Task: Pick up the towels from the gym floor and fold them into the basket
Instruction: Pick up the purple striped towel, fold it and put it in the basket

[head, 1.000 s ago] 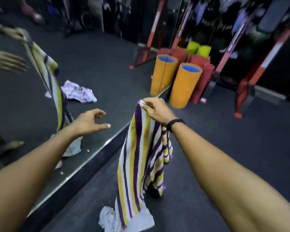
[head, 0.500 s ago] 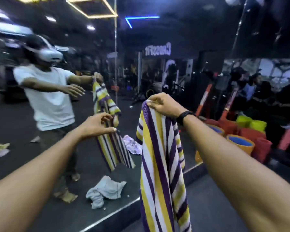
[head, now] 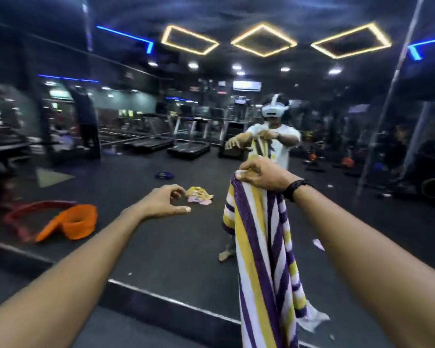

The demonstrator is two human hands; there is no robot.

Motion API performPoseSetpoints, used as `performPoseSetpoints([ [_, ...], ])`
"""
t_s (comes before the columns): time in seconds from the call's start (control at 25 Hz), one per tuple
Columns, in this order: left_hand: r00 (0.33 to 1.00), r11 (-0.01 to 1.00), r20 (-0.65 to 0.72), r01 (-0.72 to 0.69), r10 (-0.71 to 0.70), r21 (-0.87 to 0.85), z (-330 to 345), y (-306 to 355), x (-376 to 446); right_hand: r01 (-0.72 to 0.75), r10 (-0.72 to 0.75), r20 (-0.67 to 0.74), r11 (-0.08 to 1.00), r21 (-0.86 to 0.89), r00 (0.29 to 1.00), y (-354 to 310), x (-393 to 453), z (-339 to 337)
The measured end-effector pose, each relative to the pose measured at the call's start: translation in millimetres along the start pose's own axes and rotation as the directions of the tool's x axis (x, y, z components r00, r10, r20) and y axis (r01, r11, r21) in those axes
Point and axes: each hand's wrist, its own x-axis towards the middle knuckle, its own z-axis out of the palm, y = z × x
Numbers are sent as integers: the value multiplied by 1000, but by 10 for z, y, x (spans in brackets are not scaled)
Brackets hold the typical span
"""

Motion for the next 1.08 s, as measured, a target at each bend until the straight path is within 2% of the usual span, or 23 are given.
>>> performPoseSetpoints([
  [0.2, 959, 966, -146, 252, -242, 60, -1006, -1173, -973, 207, -214, 104, 976, 70, 971, -1077, 1014, 779],
  [0.48, 833, 865, -317, 497, -453, 72, -2322, -2653, -2429, 415, -446, 175, 890, 188, 878, -2949, 2306, 1877],
  [0.8, 706, 758, -419, 649, -570, 62, -3514, -3802, -3648, 534, -569, 142, 816, 221, 810, -4736, 3439, 2617],
  [1.08, 619, 690, -483, 722, -619, 42, -4167, -4607, -4255, 585, -625, 85, 764, 272, 776, -5905, 4291, 3419],
])
